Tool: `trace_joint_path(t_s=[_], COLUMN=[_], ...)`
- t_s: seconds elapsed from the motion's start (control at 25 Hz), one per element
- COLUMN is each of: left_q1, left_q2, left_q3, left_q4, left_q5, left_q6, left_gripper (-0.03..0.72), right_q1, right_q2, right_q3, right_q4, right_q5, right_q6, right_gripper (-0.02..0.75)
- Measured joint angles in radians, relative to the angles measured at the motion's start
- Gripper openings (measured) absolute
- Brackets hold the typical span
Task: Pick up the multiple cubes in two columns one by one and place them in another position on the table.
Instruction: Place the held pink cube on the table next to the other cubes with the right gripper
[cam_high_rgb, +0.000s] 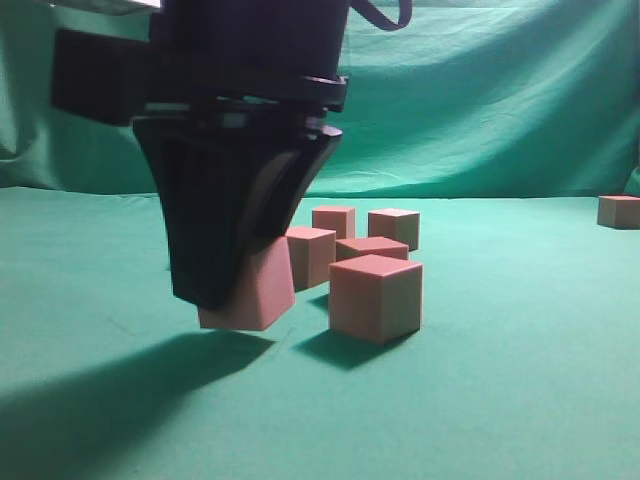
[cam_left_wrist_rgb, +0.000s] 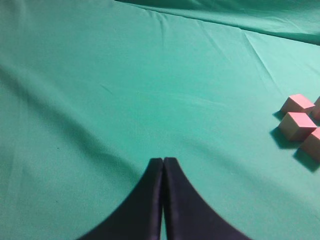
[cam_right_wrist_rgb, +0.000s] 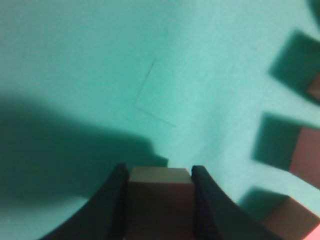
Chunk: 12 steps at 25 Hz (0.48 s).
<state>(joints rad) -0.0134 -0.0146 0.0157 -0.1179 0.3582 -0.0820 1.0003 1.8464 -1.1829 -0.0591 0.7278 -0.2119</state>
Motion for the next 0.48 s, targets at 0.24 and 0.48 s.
trace_joint_path(t_s=[0.24,0.48], left_q1=[0.0,0.0], left_q2=[0.0,0.0], left_q3=[0.0,0.0], left_q4=[0.0,0.0], left_q5=[0.0,0.0], left_q6=[0.0,0.0], left_gripper=[0.0,0.0], right_q1=[0.0,0.0], right_q2=[0.0,0.003], right_q3=[0.0,0.0], right_q4=[0.0,0.0], right_q5=[0.015,0.016], right_q6=[-0.064,-0.079], right_gripper=[0.251,0.251])
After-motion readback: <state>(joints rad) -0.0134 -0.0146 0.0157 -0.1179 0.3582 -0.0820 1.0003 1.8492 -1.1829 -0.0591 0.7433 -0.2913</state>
